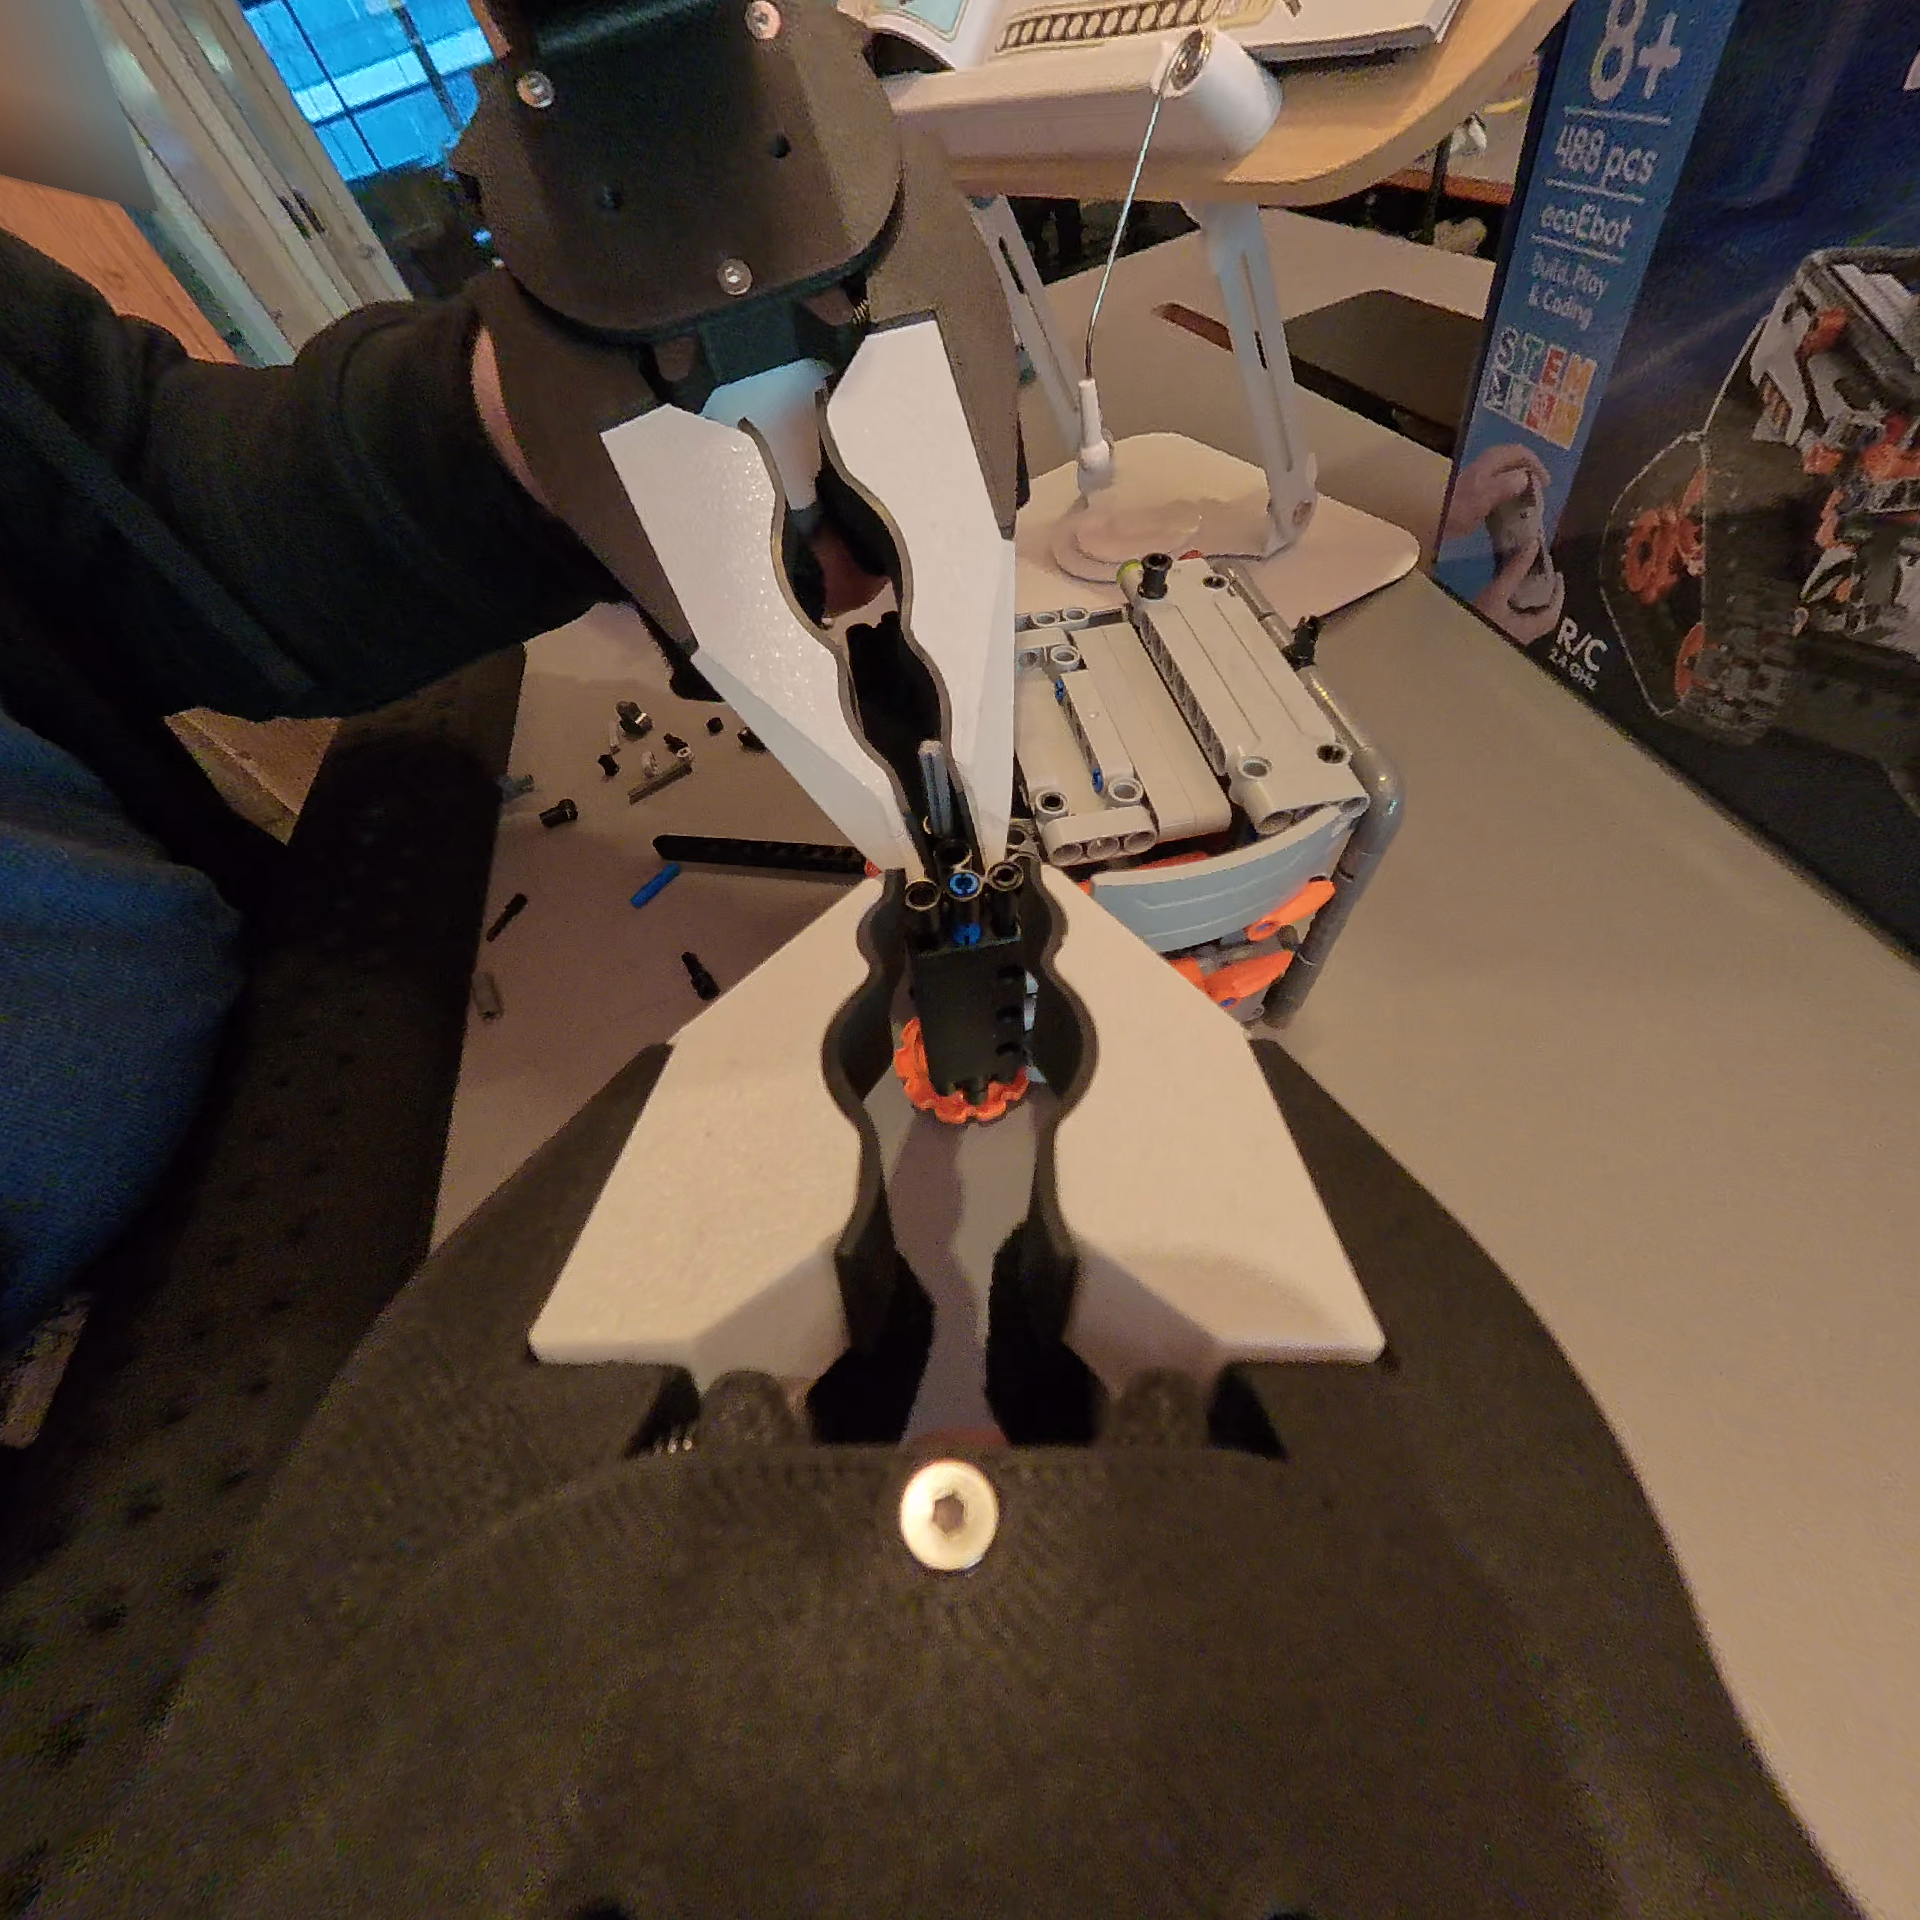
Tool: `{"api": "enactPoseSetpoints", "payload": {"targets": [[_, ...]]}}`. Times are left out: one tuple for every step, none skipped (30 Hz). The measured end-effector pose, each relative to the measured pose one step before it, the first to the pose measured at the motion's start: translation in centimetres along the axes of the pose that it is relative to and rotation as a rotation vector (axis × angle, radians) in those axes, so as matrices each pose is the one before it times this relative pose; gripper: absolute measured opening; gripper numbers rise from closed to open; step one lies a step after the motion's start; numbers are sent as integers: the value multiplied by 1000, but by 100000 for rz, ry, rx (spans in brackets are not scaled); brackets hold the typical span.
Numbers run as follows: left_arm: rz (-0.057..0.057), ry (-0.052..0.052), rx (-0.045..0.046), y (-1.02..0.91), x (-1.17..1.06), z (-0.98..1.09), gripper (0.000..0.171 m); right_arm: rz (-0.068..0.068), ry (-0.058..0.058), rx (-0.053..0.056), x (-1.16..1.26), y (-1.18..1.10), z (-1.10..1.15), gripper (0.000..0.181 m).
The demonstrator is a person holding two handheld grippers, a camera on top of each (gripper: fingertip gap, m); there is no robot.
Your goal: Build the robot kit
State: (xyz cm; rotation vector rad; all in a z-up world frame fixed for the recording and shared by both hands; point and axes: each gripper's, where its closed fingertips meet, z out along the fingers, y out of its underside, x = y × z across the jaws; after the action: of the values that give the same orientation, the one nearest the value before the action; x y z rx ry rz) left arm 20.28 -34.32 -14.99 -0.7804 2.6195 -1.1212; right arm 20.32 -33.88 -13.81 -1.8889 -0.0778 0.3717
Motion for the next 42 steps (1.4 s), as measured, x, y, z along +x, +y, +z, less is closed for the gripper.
{"api": "enactPoseSetpoints", "payload": {"targets": [[447,-423,-262,-12,-22,6,6,69,651,-803,-7,-16,6,20],[-36,599,37,6,52,-39,7,-390,549,-480,-53,-18,39,20],[-559,688,1148,-101,24,-60,7,3,395,-167,-21,-18,35,20],[-1189,46,3097,-341,-68,-160,8,377,624,-30,75,9,-26,20],[-1114,99,1717,-198,-29,-133,7,193,507,4,18,8,-31,20],[436,-277,-931,110,54,29,8,76,541,-246,-30,3,15,20],[1029,-954,-1953,190,-6,88,9,-10,1074,-926,-15,-26,52,20],[460,-853,-1658,173,-22,84,11,-750,1673,-1296,-16,-32,48,20],[100,14,-718,141,38,-19,11,-151,1531,-1319,-50,-41,75,20],[-515,232,126,84,9,-71,12,65,1488,-1295,-51,-43,77,20],[-211,-230,295,81,-29,-35,11,549,1338,-1013,-72,-51,100,20],[290,-99,-7,104,3,-20,10,990,858,-512,-116,-51,122,20],[320,256,-100,74,34,-83,8,1248,979,-304,-48,-22,96,20],[-38,206,9,64,-18,-41,8,1315,1044,-560,-20,-11,72,20],[-62,800,-24,69,48,-60,8,-229,740,-882,-80,11,61,20],[-56,765,11,58,48,-51,8,-328,403,-956,-53,-3,47,20],[-29,-112,339,0,-16,-12,8,-161,251,-906,-7,-9,30,20],[-8,-2,263,34,32,-25,8,-247,-80,-729,-22,7,38,20],[-525,225,319,54,6,-43,8,-195,20,-900,-41,-2,57,19],[-847,572,638,34,27,-52,7,-529,280,-1470,-62,-5,71,19],[-343,714,386,72,70,-70,7,-256,-460,-1418,-121,-9,80,19],[116,740,-226,109,106,-99,7,-55,-1222,-785,-103,-7,90,20],[191,-63,-391,66,-15,-54,7,-238,-869,-290,-21,-18,74,20],[672,-233,-33,20,-14,-27,7,-646,-516,-344,-9,-2,38,19],[94,123,129,7,30,-1,7,-589,-358,-615,-17,4,3,19],[496,-337,44,1,-15,1,7,-887,216,-974,-5,20,6,19],[223,4,195,-2,22,-10,7,-870,26,-1125,-29,16,15,19],[-332,542,118,9,51,-24,7,-388,-568,-680,-25,7,12,19],[-231,98,-94,-1,-18,4,7,295,-956,-226,22,25,-4,19],[96,-260,-324,-26,-25,26,7,435,-1071,-276,34,33,-26,20],[721,-686,-727,-4,-30,27,7,-430,-554,-443,21,39,1,20],[612,-1632,-1232,25,-142,-27,10,-738,-66,-540,-21,51,44,20],[847,-1708,-1461,66,-144,-59,14,-450,-31,-230,-29,26,52,20],[234,-848,-1299,60,-26,-26,14,142,159,172,9,-4,38,20],[-181,-227,-1066,69,41,-25,13,475,288,556,3,-24,50,20],[634,-270,-569,81,23,-68,14,-80,-33,699,-99,-26,43,20],[211,1068,-570,65,147,-137,16,-699,-508,656,-209,-30,26,21],[-293,372,182,-40,-8,-221,18,-193,-209,654,-104,-83,21,20],[-1032,508,1017,-42,-56,-207,21,-15,-92,915,-42,-110,22,21],[-1690,965,853,62,-7,-127,26,-212,-674,1017,-100,-84,15,21],[-523,964,524,107,97,-186,28,279,-892,338,-95,13,1,20],[-79,522,506,101,148,-255,33,118,-469,-127,-47,48,-33,19]]}}
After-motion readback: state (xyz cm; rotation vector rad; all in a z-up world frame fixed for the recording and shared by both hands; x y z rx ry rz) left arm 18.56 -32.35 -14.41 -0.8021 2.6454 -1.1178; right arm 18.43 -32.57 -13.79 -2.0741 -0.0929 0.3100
